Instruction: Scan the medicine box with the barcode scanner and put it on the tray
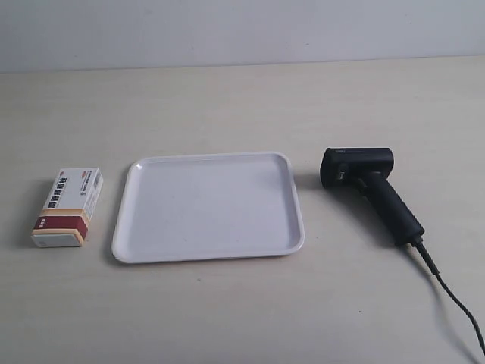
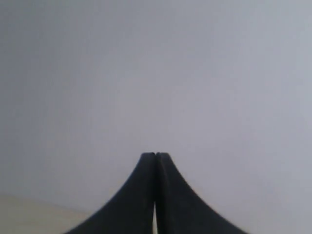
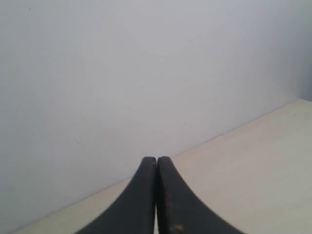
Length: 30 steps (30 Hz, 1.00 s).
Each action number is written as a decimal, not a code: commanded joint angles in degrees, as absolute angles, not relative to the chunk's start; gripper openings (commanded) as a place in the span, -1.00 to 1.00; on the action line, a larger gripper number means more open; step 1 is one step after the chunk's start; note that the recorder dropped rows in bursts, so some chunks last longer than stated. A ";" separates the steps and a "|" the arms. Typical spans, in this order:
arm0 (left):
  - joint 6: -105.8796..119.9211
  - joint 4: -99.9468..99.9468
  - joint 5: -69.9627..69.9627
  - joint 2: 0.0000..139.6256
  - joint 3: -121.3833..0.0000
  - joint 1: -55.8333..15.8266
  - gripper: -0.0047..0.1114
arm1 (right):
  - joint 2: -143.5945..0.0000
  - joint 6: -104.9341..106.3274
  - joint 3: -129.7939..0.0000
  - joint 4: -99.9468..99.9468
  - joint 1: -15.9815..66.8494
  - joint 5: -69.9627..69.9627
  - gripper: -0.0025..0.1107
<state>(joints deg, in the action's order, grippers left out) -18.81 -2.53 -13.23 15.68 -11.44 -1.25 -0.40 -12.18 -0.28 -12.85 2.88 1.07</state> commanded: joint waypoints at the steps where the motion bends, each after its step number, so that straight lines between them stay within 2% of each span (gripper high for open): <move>1: -17.37 -5.52 -5.22 38.49 -21.27 -1.13 -0.92 | 0.00 -11.35 -0.58 -12.61 2.62 0.80 -0.96; 6: -16.45 -7.09 6.87 64.40 -32.10 -2.41 -0.92 | 0.00 -10.07 -0.58 -12.62 2.62 2.09 -0.96; 9: -13.40 -7.09 8.72 75.24 -34.95 -6.35 -0.70 | 0.00 -10.07 -0.58 -12.62 2.62 2.21 -0.96; 11: -13.08 -7.09 8.61 81.05 -36.26 -9.73 -0.35 | 0.00 -10.07 -0.58 -12.48 2.62 2.32 -0.96; 13: -12.12 -7.09 7.08 85.55 -37.39 -12.09 0.11 | 0.00 -10.07 -0.58 -12.47 2.62 2.63 -0.96; 16: -10.15 -7.09 6.84 90.47 -38.97 -12.61 0.73 | 0.00 -10.07 -0.58 -12.47 2.62 2.98 -0.96; 17: -10.15 -7.09 6.84 92.02 -39.39 -12.61 0.88 | 0.00 -10.07 -0.58 -12.47 2.62 2.98 -0.96; 27: -9.37 -6.98 3.17 102.93 -39.49 -12.71 0.89 | 0.00 -10.07 -0.58 -12.47 2.62 3.13 -0.96; 30: -8.55 -6.98 2.77 103.30 -39.49 -12.71 0.76 | 0.00 -10.07 -0.58 -12.47 2.62 3.13 -0.96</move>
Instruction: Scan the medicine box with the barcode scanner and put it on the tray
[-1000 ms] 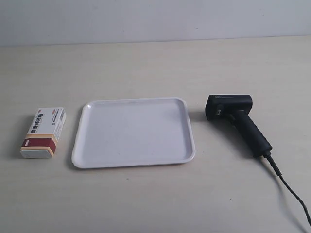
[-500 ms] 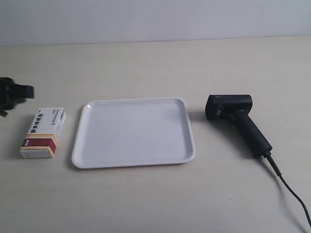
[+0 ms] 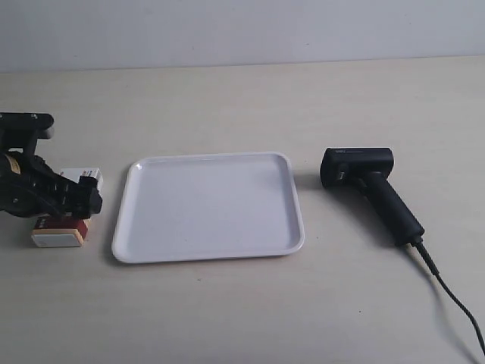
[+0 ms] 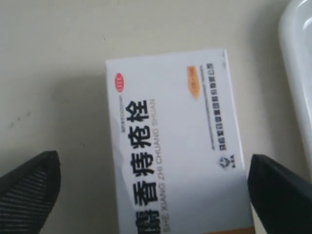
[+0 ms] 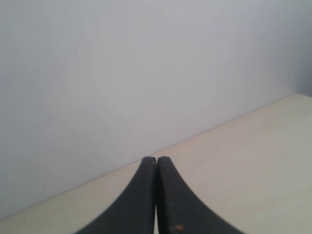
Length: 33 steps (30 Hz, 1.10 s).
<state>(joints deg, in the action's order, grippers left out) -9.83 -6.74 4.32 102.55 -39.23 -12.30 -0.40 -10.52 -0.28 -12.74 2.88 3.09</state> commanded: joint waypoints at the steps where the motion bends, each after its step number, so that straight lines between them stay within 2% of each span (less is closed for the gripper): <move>1: -8.55 -6.98 2.52 103.30 -39.49 -12.71 0.65 | 0.00 -10.07 -0.58 -12.47 2.62 3.13 -0.96; 5: -8.55 -6.98 2.24 103.32 -39.49 -12.71 -0.04 | 0.00 -10.07 -0.58 -12.47 2.62 3.13 -0.96; 8: -8.28 -6.98 1.85 103.18 -39.49 -12.71 -0.66 | 0.00 -10.07 -0.58 -12.47 2.62 2.62 -0.96; 9: -7.58 -6.98 1.58 102.64 -39.49 -12.71 -0.83 | 0.00 -10.07 -0.58 -12.47 2.62 2.17 -0.96; 10: -6.69 -7.20 1.60 101.86 -39.51 -12.71 -0.91 | 0.00 -10.07 -0.58 -12.47 2.62 1.38 -0.96; 13: -2.30 -7.29 4.33 98.54 -41.96 -12.71 -0.92 | -0.21 -10.03 -0.80 -10.69 2.62 -1.67 -0.96; 18: 13.20 -6.22 13.57 93.48 -50.31 -17.34 -0.92 | -12.13 -10.03 -5.40 -10.32 2.62 -0.38 -0.96; 22: 35.19 -2.42 15.48 93.62 -54.17 -25.75 -0.92 | -30.19 -9.17 -11.01 -10.32 4.47 1.59 -0.96; 26: 49.07 1.66 15.59 93.73 -54.29 -32.67 -0.92 | -53.17 -5.78 -17.96 -10.32 12.50 2.45 -0.92; 28: 52.14 3.80 16.43 93.73 -54.29 -34.38 -0.92 | -63.04 -4.58 -21.18 -10.32 16.78 0.00 -0.80; 30: 53.86 5.70 16.70 93.73 -54.29 -35.05 -0.92 | -71.63 -3.25 -24.70 -10.19 19.00 0.00 -0.59; 33: 53.86 8.21 16.70 93.73 -54.29 -35.10 -0.92 | -82.10 -2.02 -30.41 -10.06 21.09 0.89 -0.16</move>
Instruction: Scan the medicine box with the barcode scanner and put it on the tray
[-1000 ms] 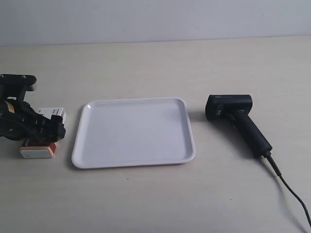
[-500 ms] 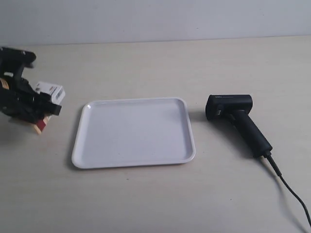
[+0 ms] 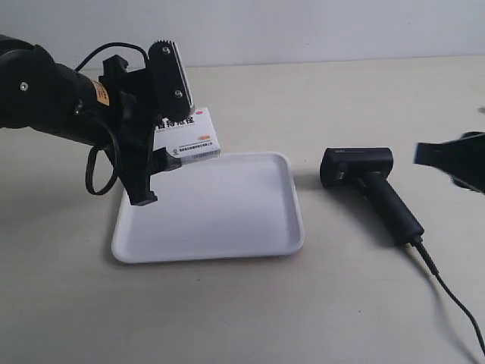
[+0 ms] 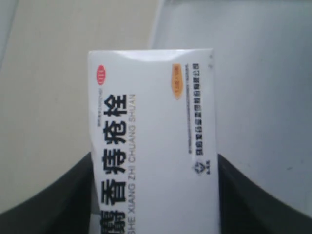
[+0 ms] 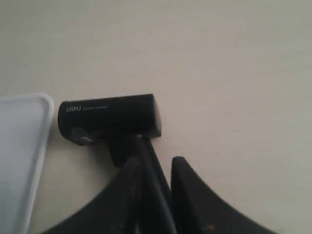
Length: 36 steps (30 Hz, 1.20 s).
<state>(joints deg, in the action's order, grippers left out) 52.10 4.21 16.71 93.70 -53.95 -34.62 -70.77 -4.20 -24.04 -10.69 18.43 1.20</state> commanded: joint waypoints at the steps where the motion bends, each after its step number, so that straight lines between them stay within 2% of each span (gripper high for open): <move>1: 53.86 8.27 16.70 93.73 -54.29 -35.10 -0.92 | -84.55 -1.34 -31.72 -10.06 21.68 1.69 -0.05; 4: 53.86 8.58 16.58 93.73 -54.16 -35.10 -0.92 | -89.92 2.84 -35.57 -10.06 23.07 3.69 0.29; 6: 53.75 8.58 16.58 93.73 -54.16 -35.10 -0.92 | -93.07 4.80 -36.92 -10.06 23.35 3.15 0.42; 14: 53.85 9.50 16.58 94.10 -54.07 -35.10 -0.92 | -101.47 5.04 -39.21 -6.85 23.35 1.66 0.44; 16: 53.85 9.50 16.47 94.76 -54.04 -35.10 -0.92 | -102.48 5.04 -39.21 -5.51 23.35 0.41 0.37; 18: 54.00 9.50 16.36 96.14 -54.04 -35.10 -0.92 | -102.83 5.04 -39.26 -5.38 23.24 0.00 0.13; 23: 55.49 9.50 14.91 99.25 -54.04 -34.97 -0.92 | -101.39 6.45 -39.26 -5.13 23.24 0.93 -0.69; 25: 55.49 9.50 14.51 99.89 -54.04 -34.75 -0.92 | -100.07 6.45 -39.26 -4.47 23.24 2.61 -0.95; 32: 56.71 9.50 13.74 100.61 -54.04 -34.24 -0.92 | -89.11 7.15 -39.26 -3.40 25.26 15.24 -0.96; 36: 56.96 9.50 15.03 100.61 -54.04 -34.24 -0.92 | -84.84 7.74 -36.96 0.79 29.35 14.50 -0.96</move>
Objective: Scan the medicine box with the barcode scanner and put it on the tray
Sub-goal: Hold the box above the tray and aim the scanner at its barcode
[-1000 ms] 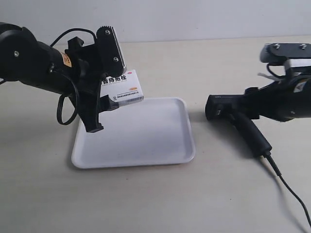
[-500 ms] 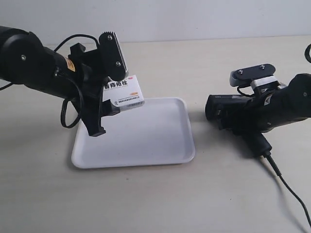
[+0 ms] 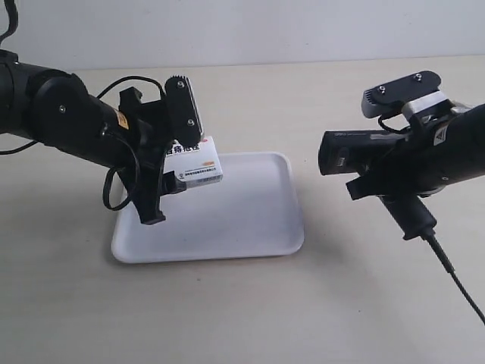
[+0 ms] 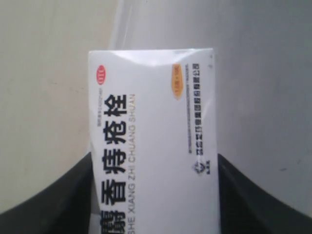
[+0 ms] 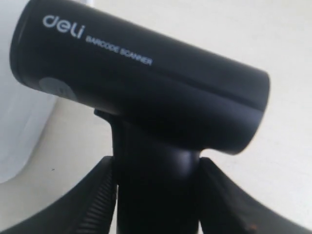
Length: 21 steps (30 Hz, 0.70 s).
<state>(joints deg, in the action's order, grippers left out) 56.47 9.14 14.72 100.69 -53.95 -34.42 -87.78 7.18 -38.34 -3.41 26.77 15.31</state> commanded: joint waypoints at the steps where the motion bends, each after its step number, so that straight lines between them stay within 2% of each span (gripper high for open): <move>1: 56.96 9.50 15.79 100.61 -54.04 -34.24 -0.92 | -84.95 6.65 -36.70 4.29 29.19 13.54 -0.96; 8: 62.70 12.50 21.39 98.30 -54.04 -34.24 -0.92 | -90.51 0.86 -36.66 12.26 26.70 8.38 -0.96; 13: 79.19 27.99 23.62 97.92 -54.04 -33.12 -0.92 | -90.90 0.86 -36.66 12.26 24.64 5.25 -0.96; 21: 100.14 47.51 31.79 97.92 -54.04 -27.44 -0.92 | -90.90 0.86 -36.66 12.26 24.64 5.01 -0.96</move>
